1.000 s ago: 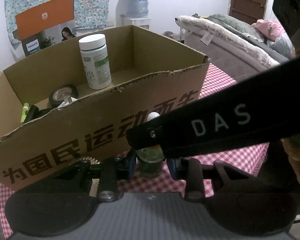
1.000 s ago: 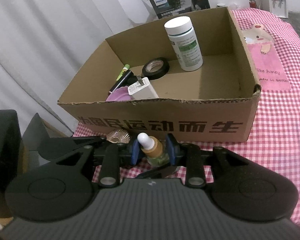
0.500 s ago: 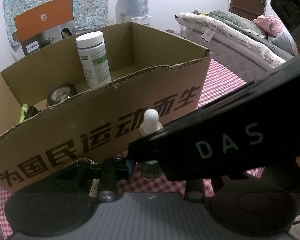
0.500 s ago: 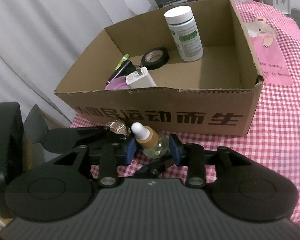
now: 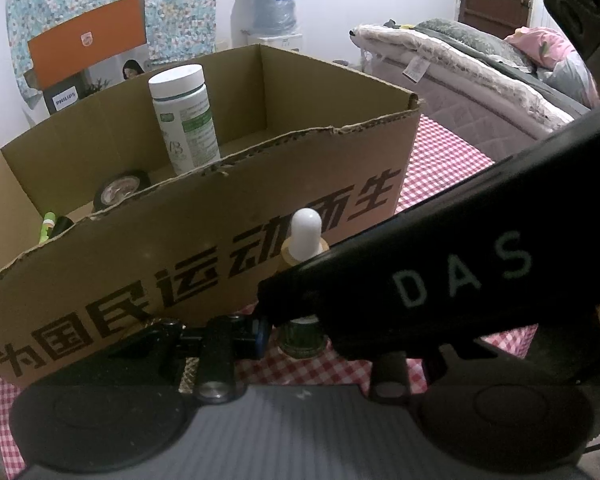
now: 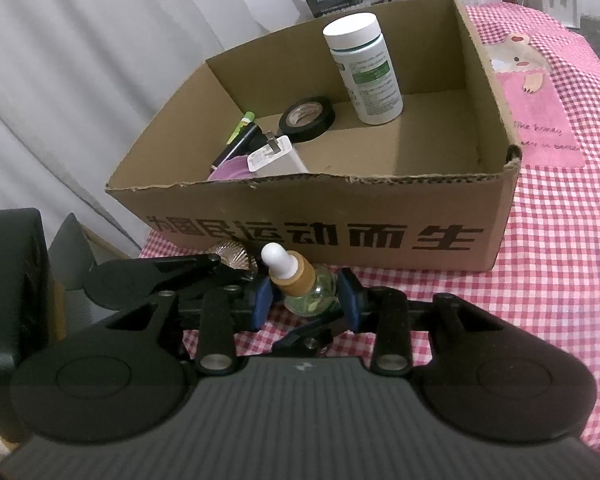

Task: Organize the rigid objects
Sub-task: 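Carry the green dropper bottle into the box and open the right gripper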

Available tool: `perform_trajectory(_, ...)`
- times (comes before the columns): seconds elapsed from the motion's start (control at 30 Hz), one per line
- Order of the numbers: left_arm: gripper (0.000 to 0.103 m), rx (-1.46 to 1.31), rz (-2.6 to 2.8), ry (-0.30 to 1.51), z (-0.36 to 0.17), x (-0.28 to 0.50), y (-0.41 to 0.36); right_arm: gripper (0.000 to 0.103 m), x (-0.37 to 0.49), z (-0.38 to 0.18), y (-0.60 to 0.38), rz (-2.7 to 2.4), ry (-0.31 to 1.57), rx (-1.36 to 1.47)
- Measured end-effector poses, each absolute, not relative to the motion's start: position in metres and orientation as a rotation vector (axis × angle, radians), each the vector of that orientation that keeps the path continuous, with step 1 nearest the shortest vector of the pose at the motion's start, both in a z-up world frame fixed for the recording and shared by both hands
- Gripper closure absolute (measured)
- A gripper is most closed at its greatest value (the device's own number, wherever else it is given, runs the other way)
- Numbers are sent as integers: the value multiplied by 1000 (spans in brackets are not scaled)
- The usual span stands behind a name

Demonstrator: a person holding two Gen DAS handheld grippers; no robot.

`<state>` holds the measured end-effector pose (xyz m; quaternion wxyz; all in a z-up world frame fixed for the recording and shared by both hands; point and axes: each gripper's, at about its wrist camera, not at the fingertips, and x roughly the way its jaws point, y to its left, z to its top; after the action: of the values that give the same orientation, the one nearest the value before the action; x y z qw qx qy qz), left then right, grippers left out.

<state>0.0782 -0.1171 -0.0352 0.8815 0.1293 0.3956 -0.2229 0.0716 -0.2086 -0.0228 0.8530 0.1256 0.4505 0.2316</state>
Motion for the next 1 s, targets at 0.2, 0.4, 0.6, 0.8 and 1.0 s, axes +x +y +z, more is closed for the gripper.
perform_trajectory(0.2, 70, 285, -483, 814, -35, 75, -123, 71, 67, -20, -215, 475, 939, 265)
perform_trajectory(0.4, 70, 307, -501, 802, -37, 71, -128, 69, 65, -21, -222, 464, 942, 282)
perform_trajectory(0.6, 69, 322, -507, 800, -38, 72, -131, 69, 64, -22, -223, 463, 938, 283)
perform_trajectory(0.8, 69, 318, -502, 798, -40, 72, -131, 68, 65, -24, -225, 471, 941, 297)
perform_trajectory(1.0, 70, 311, -497, 798, -39, 69, -130, 68, 63, -24, -224, 475, 944, 288)
